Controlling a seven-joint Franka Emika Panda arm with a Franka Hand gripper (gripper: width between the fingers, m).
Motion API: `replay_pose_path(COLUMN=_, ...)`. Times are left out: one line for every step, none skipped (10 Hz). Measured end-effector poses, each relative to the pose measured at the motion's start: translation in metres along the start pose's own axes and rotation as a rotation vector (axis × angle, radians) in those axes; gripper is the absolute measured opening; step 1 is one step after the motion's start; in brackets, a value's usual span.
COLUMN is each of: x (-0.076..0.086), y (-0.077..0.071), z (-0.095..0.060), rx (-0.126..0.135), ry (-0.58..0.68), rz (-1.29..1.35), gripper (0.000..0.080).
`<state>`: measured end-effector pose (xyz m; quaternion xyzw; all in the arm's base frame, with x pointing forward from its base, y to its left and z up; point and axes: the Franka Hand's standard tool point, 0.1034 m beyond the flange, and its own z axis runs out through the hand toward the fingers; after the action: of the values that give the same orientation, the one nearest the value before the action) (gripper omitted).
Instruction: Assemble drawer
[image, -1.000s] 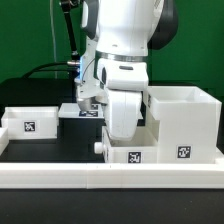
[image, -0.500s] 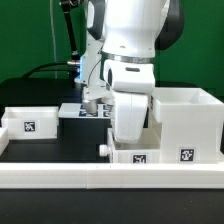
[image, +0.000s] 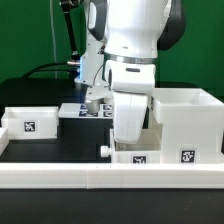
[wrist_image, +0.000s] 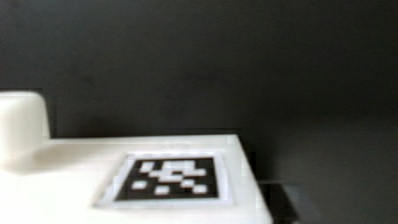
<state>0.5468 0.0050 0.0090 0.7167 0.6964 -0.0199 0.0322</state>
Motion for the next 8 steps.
replay_pose_path(x=0.002, y=0.000, z=0.000, rx=-0.005, ry=0.003, rz=-0.003, gripper=0.0257)
replay_pose_path(x=0.003, y=0.001, z=-0.002, rx=-0.007, ry=0.003, rz=-0.004, gripper=0.0257)
replay_pose_path(x=0.001, y=0.002, z=-0.007, rx=-0.005, ry=0.000, rz=-0.001, gripper=0.0431)
replay_pose_path(x=-0.001, y=0.002, z=-0.016, rx=0.004, ry=-0.007, rz=0.001, gripper=0.0591)
replay_pose_path(x=-0.004, y=0.004, z=-0.025, rx=0.004, ry=-0.012, rz=0.002, gripper=0.0631)
replay_pose_path(x=-0.011, y=0.005, z=-0.035, rx=0.008, ry=-0.020, rz=0.008, gripper=0.0631)
replay_pose_path(x=-0.021, y=0.005, z=-0.045, rx=0.017, ry=-0.029, rz=0.017, gripper=0.0646)
replay_pose_path(x=-0.028, y=0.007, z=-0.048, rx=0.017, ry=-0.033, rz=0.012, gripper=0.0646)
